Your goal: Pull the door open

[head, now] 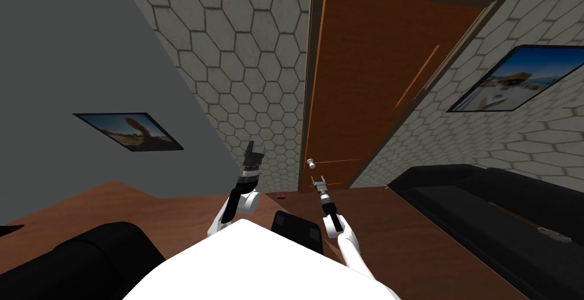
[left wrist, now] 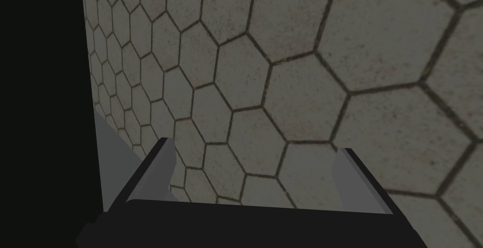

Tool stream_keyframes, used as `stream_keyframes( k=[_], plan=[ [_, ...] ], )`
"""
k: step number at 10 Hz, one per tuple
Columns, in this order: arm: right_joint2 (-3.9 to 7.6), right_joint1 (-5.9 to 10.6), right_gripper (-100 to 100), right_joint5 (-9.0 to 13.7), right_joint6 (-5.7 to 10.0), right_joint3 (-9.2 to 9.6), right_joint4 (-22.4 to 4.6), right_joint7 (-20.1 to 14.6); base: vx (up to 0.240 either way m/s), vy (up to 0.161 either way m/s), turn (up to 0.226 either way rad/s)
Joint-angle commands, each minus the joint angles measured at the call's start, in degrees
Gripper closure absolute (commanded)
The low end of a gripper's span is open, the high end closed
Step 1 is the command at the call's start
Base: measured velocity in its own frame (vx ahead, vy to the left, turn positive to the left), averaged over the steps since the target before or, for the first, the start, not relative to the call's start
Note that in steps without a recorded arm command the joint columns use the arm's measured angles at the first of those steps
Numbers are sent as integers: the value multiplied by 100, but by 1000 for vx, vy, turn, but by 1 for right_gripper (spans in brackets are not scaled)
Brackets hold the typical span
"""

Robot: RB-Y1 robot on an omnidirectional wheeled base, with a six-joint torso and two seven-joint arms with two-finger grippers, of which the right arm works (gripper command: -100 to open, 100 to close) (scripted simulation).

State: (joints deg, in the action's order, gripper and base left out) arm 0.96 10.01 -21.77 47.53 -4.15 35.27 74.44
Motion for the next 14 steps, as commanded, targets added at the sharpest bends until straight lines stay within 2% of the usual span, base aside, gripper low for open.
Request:
stream_keyframes(
  k=[1, 2, 5, 6, 7, 8, 9, 10, 14],
  plan=[
    [155, 35, -100, 89, 101, -189, -176, -10, -121, 85, 298],
    [275, 43, -100, 153, 147, -328, -257, -36, -118, 117, 326],
    [275, 43, -100, 153, 147, -328, -257, -36, -40, 34, 23],
    [404, 53, -100, 225, 198, -484, -350, -66, -3, 30, 244],
    [469, 58, -100, 262, 225, -565, -398, -81, 3, 46, 289],
    [601, 67, -100, 339, 279, -732, -497, -114, 28, 65, 352],
    [666, 72, -100, 378, 306, -816, -547, -131, 54, 54, 302],
    [790, 81, -100, 454, 358, -978, -644, -165, 69, 40, 337],
    [1100, 104, -100, 651, 490, -1402, -900, -258, 140, 1, 274]
  ],
)
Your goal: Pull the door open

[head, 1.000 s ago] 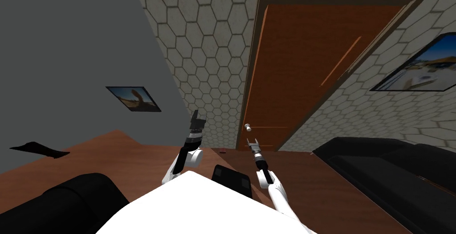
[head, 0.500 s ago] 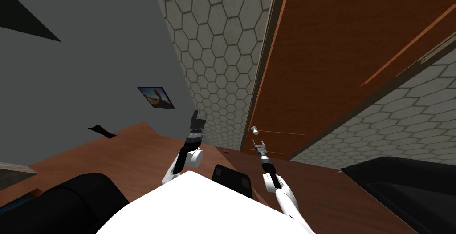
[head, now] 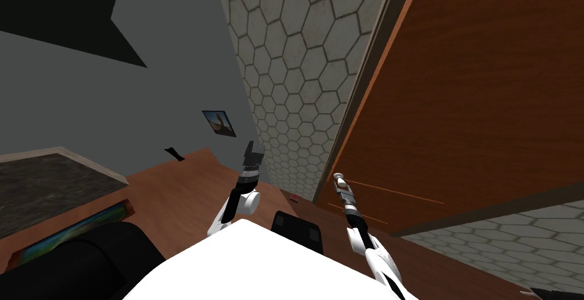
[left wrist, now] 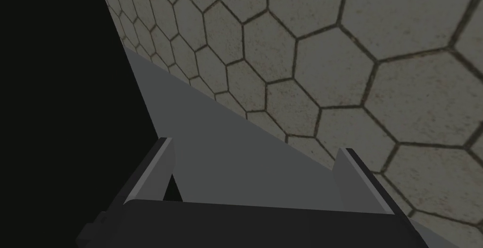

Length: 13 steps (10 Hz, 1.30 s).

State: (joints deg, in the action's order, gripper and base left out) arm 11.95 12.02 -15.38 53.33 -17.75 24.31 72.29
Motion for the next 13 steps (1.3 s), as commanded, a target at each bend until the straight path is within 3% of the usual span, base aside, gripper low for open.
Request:
stream_keyframes(
  k=[1, 3, 4, 9, 13],
  plan=[
    [2, -97, -100, 13, -91, -42, 197, -43, 112, -49, 63],
    [9, -68, -100, 16, -36, -43, 135, -29, 32, -3, -25],
    [9, -68, 100, 16, -36, -43, 135, -29, 0, 0, 0],
    [9, -68, 100, 16, -36, -43, 135, -29, -2, -1, 2],
    [23, -103, 100, 148, -64, -1, 170, -463, -29, -13, 53]
  ],
)
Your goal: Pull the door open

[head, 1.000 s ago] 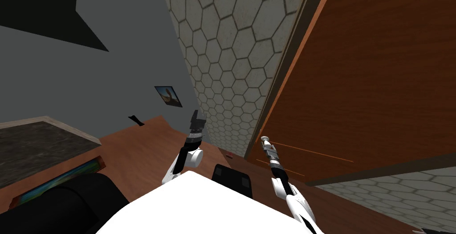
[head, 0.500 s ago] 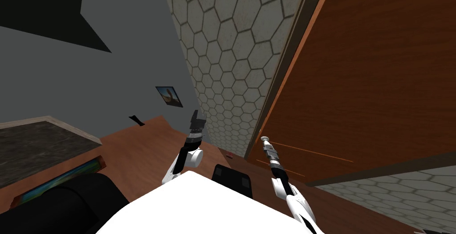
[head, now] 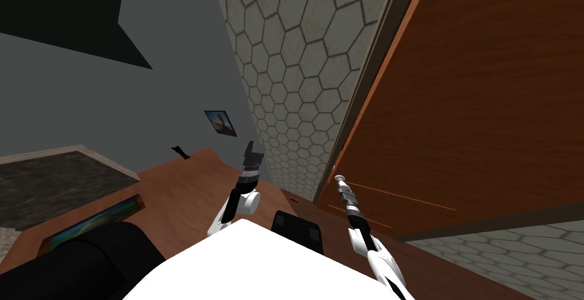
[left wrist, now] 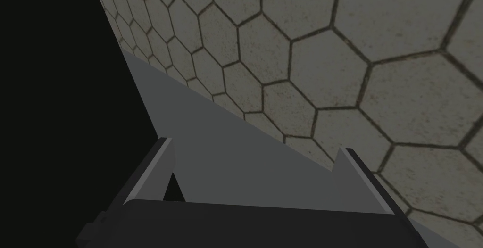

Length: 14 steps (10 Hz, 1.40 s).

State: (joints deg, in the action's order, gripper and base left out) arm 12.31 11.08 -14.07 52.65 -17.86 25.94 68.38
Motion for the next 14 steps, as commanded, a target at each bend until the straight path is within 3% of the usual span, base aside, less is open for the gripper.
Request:
stream_keyframes(
  k=[1, 9, 14],
  plan=[
    [-11, -15, 100, 43, 1, 19, 14, -159, -28, -11, 43],
    [8, -78, 100, 315, -33, 107, 96, -1059, -29, -13, 52],
    [24, -132, 100, 546, -63, 182, 166, -1828, -41, -23, 68]
  ],
)
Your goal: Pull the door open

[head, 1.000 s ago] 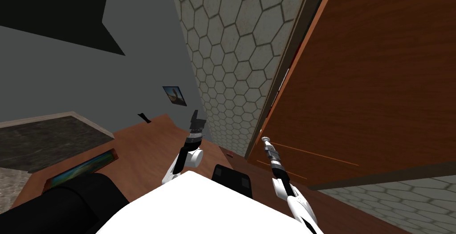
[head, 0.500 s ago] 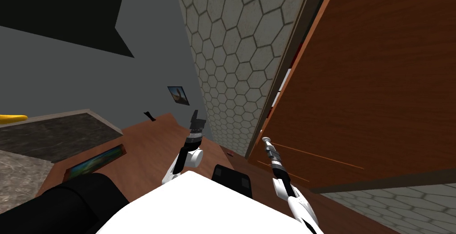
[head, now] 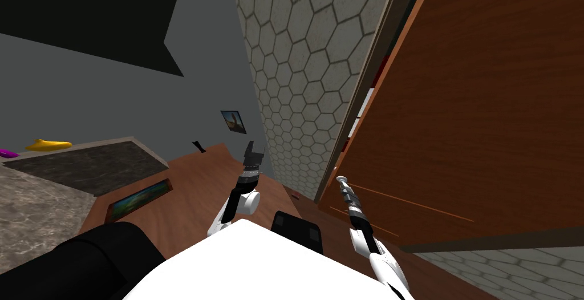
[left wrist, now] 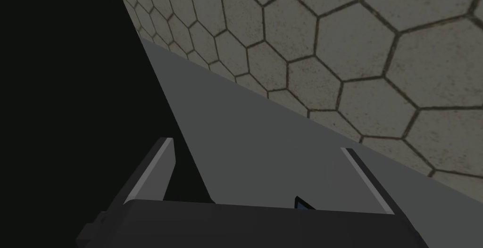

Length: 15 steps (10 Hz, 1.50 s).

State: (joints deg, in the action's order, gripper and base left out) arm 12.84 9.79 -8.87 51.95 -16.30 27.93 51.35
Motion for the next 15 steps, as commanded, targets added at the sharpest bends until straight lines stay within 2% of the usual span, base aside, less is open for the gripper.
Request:
stream_keyframes(
  k=[1, 2, 4, 5, 7, 8, 10, 11, 15],
  plan=[
    [-26, -13, 100, 74, 1, 41, -18, -286, -34, -16, 74],
    [-26, -13, 100, 74, 1, 41, -18, -315, -22, -8, 29],
    [-18, -38, 100, 179, -12, 75, 13, -658, -31, -13, 66],
    [-18, -38, 100, 179, -12, 75, 13, -690, -29, -20, 28],
    [-10, -64, 100, 291, -26, 111, 46, -1056, -28, -19, 63],
    [-10, -64, 100, 291, -26, 111, 46, -1091, -27, -20, 27],
    [-2, -89, 100, 402, -40, 147, 80, -1439, -33, -14, 69],
    [-2, -89, 100, 402, -40, 147, 80, -1491, -27, -18, 29],
    [10, -131, 100, 582, -63, 206, 133, -2128, -30, -17, 50]
  ],
)
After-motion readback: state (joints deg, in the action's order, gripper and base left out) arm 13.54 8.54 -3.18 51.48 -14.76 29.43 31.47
